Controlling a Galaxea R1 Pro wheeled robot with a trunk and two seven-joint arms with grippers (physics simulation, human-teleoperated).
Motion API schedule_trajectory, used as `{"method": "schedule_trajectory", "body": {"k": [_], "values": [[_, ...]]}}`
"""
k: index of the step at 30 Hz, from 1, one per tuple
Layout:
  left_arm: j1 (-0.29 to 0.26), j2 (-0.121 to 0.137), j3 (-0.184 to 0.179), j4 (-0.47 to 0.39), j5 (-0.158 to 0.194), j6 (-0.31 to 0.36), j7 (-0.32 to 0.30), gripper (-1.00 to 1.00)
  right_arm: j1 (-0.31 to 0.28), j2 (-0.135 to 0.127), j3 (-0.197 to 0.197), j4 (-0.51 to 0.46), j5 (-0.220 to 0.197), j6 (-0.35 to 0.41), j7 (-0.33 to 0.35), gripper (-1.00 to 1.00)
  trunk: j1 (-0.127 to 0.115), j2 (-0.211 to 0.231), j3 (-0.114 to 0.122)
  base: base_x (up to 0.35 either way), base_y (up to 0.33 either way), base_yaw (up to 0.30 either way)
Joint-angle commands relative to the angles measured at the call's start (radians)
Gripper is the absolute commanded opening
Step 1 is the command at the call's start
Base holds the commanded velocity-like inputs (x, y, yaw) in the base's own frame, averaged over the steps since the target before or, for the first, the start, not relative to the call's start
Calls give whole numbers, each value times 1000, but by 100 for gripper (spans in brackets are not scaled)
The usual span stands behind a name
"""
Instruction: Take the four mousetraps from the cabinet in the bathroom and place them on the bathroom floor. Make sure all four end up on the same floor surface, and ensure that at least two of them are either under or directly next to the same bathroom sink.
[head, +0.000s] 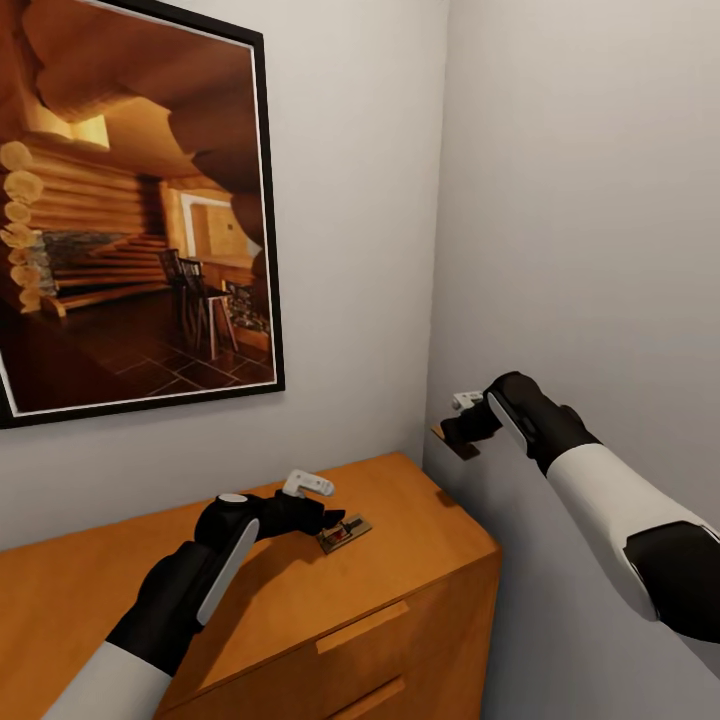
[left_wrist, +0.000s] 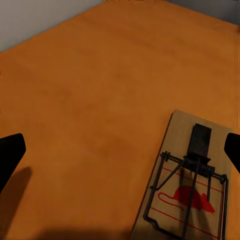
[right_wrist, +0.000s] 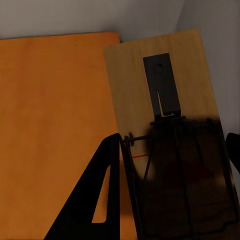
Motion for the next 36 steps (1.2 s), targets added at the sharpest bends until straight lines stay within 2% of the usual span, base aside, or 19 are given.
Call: {"method": "schedule_trajectory", "body": {"k": [1,2,4,7,10,19,24,27,30,33,36], "values": [[-1,-3,-1,-1,7,5,2,100,-1,-1,6,5,-11,4,-4,-100,0,-1,-1,0,0,0],[-9,-35,-3,30,8,7,2,100,-1,-1,7,24,-10,4,-5,-100,0,-1,-1,0,0,0],[-34,-51,-3,86,8,6,2,100,-1,-1,7,27,-10,4,-5,-100,0,-1,-1,0,0,0],[-67,-59,-3,163,6,3,2,100,-1,-1,7,28,-10,4,-5,-100,0,-1,-1,0,0,0],[-80,-61,-3,191,6,-7,2,100,-1,-1,7,29,-9,4,-5,-100,0,-1,-1,0,0,0],[-86,-66,-3,182,6,-18,2,100,-1,-1,9,30,-9,4,-6,-100,0,-1,-1,0,0,0],[-86,-86,-5,158,7,-6,2,100,-1,-1,9,35,-9,4,-7,-100,0,-1,-1,0,0,0],[-86,-103,-7,151,7,19,3,100,-1,-1,9,36,-9,4,-7,-100,0,-1,-1,0,0,0],[-86,-119,-10,146,1,79,3,100,-1,-1,9,37,-8,4,-7,-100,0,-1,-1,0,0,0],[-86,-122,-17,140,-7,114,2,100,-1,-1,9,39,-8,4,-7,-100,0,-1,-1,0,0,0],[-86,-120,-45,134,-12,153,2,100,-1,-1,9,41,-8,4,-7,-100,0,-1,-1,0,0,0]]}}
